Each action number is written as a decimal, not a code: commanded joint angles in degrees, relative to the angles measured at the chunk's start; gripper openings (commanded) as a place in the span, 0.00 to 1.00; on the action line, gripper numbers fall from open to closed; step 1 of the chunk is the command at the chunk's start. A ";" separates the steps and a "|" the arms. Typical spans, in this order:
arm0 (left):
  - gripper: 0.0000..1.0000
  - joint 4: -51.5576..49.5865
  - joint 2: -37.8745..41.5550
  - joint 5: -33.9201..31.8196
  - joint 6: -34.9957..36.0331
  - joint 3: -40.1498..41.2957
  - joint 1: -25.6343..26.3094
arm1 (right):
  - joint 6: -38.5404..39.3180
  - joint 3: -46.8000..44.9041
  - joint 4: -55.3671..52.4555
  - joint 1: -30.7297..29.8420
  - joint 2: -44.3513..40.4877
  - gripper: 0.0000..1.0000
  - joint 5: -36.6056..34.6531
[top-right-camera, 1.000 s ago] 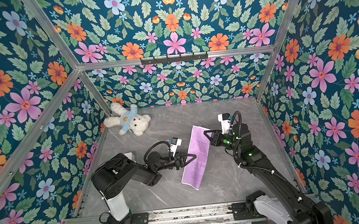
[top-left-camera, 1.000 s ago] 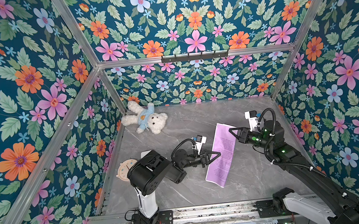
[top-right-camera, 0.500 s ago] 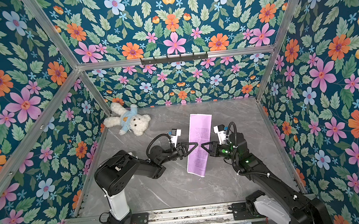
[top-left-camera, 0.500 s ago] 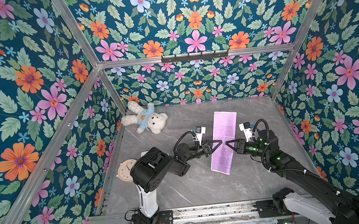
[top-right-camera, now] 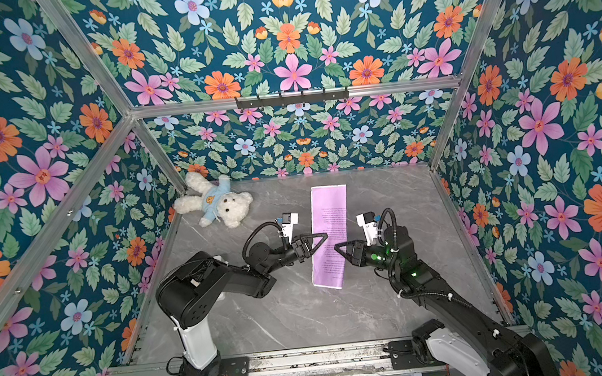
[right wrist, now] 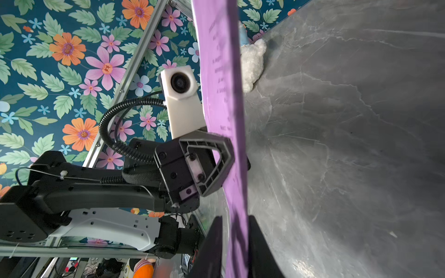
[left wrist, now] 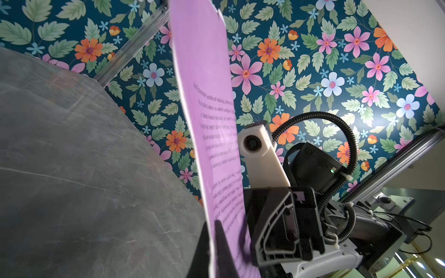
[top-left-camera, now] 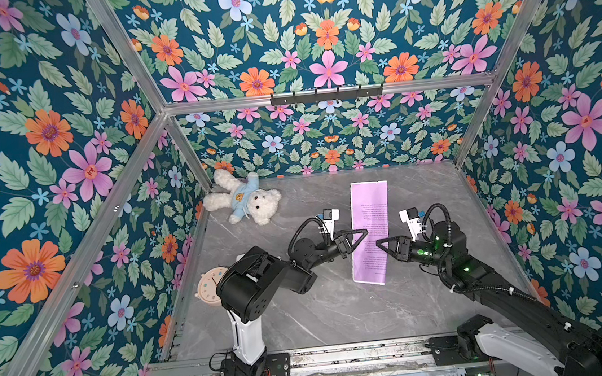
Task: Fold the rectangular paper in half along the long edge
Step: Fold the paper.
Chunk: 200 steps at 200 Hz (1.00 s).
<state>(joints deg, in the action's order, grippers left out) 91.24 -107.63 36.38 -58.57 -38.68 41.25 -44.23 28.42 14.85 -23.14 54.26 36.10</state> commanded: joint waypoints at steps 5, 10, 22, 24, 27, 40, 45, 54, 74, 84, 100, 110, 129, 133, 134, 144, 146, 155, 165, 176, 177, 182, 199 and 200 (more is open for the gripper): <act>0.00 7.28 0.58 -1.26 -0.51 -0.24 -0.46 | -0.32 0.28 0.74 -0.33 0.82 0.15 0.69; 0.00 7.31 0.58 -1.39 -0.50 -0.25 -0.60 | -0.18 0.32 0.63 -0.42 0.93 0.23 0.56; 0.00 7.29 0.59 -1.49 -0.56 -0.09 -0.81 | 0.29 0.40 0.64 -0.54 1.37 0.00 1.28; 0.00 7.28 0.65 -1.53 -0.51 -0.15 -0.82 | 0.33 0.47 0.62 -0.51 1.44 0.00 1.33; 0.00 7.28 0.66 -1.50 -0.55 -0.19 -0.90 | 0.36 0.60 0.50 -0.58 1.50 0.00 1.31; 0.00 7.29 0.76 -1.45 -0.45 -0.08 -1.30 | 0.07 0.60 0.50 -0.82 1.79 0.15 0.64; 0.00 7.28 0.91 -1.40 -0.49 0.08 -1.49 | 0.07 0.65 0.48 -0.93 1.93 0.27 0.56; 0.00 7.32 1.07 -1.45 -0.49 0.12 -1.83 | 0.40 0.82 0.51 -1.32 2.18 0.30 0.68; 0.00 7.28 1.54 -1.47 -0.37 0.22 -2.55 | 1.33 1.14 -0.22 -1.64 2.76 0.00 1.46; 0.00 7.28 1.72 -1.40 -0.49 0.26 -2.99 | 0.89 1.26 -0.14 -1.69 3.03 0.00 1.71; 0.00 7.28 1.81 -1.52 -0.78 0.27 -3.75 | 0.55 1.21 -0.13 -1.80 3.05 0.28 0.92; 0.00 7.30 1.80 -1.50 -0.71 0.27 -4.15 | 0.93 1.11 -0.09 -1.88 3.09 0.16 1.07; 0.00 7.33 1.99 -1.42 -0.67 0.02 -4.84 | 1.46 1.37 0.38 -2.21 3.40 0.00 2.72; 0.00 7.33 1.99 -1.52 -0.63 -0.05 -4.97 | 1.64 1.45 0.49 -2.45 3.40 0.02 2.82; 0.00 7.35 2.03 -1.55 -0.61 -0.02 -4.96 | 1.75 1.46 0.51 -2.53 3.35 0.05 2.83; 0.00 7.28 2.10 -1.49 -0.59 0.01 -5.18 | 2.40 1.91 -0.28 -3.09 3.14 0.32 1.94; 0.00 7.28 2.13 -1.49 -0.65 0.05 -5.30 | 2.64 2.05 -0.70 -3.13 3.07 0.33 1.71; 0.00 7.28 2.27 -1.41 -0.51 0.25 -5.39 | 3.72 2.78 -2.75 -3.22 3.21 0.30 1.35; 0.00 7.28 2.56 -1.36 -0.34 0.48 -5.48 | 4.79 3.17 -3.45 -3.23 3.52 0.00 2.43; 0.00 7.28 2.77 -1.45 -0.41 0.70 -5.64 | 4.92 3.36 -3.38 -3.48 3.83 0.00 3.12; 0.00 7.28 2.78 -1.42 -0.41 0.70 -5.65 | 4.84 3.37 -3.45 -3.49 3.88 0.00 3.07; 0.00 7.28 2.86 -1.49 -0.41 0.78 -5.66 | 4.58 3.41 -3.35 -3.55 4.04 0.01 2.95; 0.00 7.28 3.13 -1.91 -0.20 1.12 -5.91 | 4.15 3.48 -3.21 -3.84 4.49 0.42 2.41; 0.00 7.28 3.13 -1.96 -0.22 1.13 -5.92 | 4.15 3.44 -3.23 -3.84 4.52 0.43 2.45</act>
<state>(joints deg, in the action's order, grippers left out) 91.22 -105.03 34.76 -58.76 -37.82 35.62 -40.56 31.57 12.40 -26.59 58.30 38.13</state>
